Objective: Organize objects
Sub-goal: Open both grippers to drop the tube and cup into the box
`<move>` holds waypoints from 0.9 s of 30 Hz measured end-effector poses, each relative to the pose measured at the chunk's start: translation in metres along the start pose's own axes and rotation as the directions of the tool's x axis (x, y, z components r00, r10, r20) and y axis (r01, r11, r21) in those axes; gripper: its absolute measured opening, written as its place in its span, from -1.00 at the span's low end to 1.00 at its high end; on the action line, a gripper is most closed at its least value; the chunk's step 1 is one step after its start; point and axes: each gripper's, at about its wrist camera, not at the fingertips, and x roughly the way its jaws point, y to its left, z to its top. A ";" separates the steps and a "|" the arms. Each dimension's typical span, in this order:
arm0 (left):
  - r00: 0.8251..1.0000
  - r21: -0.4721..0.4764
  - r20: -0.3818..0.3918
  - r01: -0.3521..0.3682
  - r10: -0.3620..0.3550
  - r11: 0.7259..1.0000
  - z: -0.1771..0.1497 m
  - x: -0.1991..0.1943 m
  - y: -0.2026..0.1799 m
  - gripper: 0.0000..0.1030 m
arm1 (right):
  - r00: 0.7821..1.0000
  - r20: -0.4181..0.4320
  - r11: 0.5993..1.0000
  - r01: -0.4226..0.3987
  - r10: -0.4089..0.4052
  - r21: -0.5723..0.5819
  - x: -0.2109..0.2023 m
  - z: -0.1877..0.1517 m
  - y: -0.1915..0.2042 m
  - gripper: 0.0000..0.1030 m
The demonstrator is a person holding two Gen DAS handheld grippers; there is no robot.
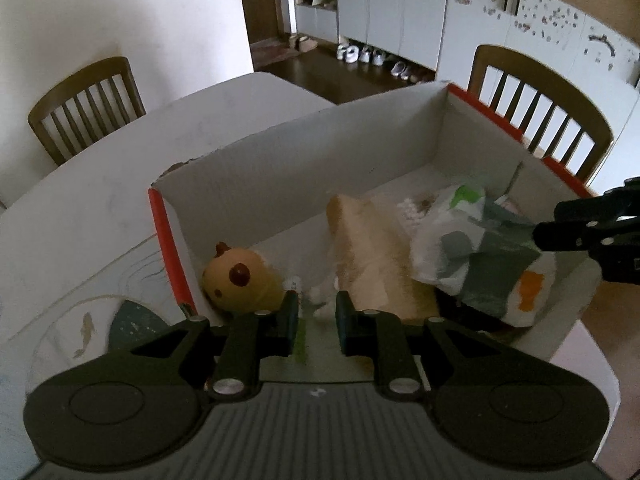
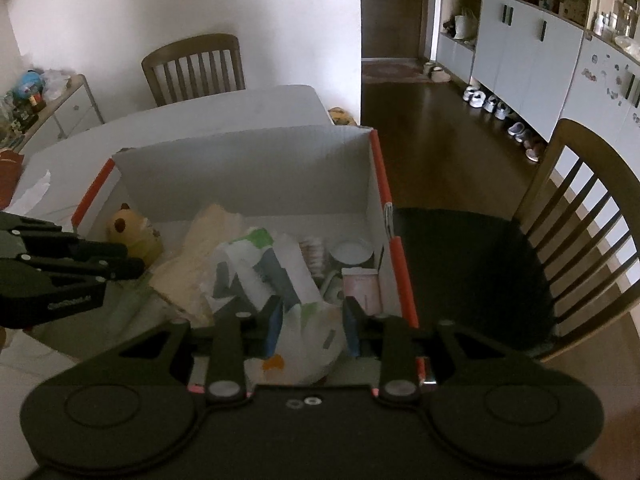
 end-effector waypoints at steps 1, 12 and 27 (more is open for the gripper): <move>1.000 -0.010 0.009 0.007 -0.007 1.000 -0.002 -0.004 0.000 -0.63 | 1.000 0.001 1.000 -0.003 0.003 0.000 -0.002 0.000 0.000 -0.36; 0.982 -0.078 0.124 0.154 -0.144 0.985 -0.015 -0.047 0.000 -0.62 | 0.996 0.043 0.996 -0.073 0.075 -0.043 -0.032 -0.002 0.014 -0.34; 0.952 -0.102 0.252 0.206 -0.175 0.973 -0.035 -0.098 0.004 0.19 | 0.988 0.098 0.989 -0.109 0.119 -0.104 -0.067 -0.010 0.039 -0.04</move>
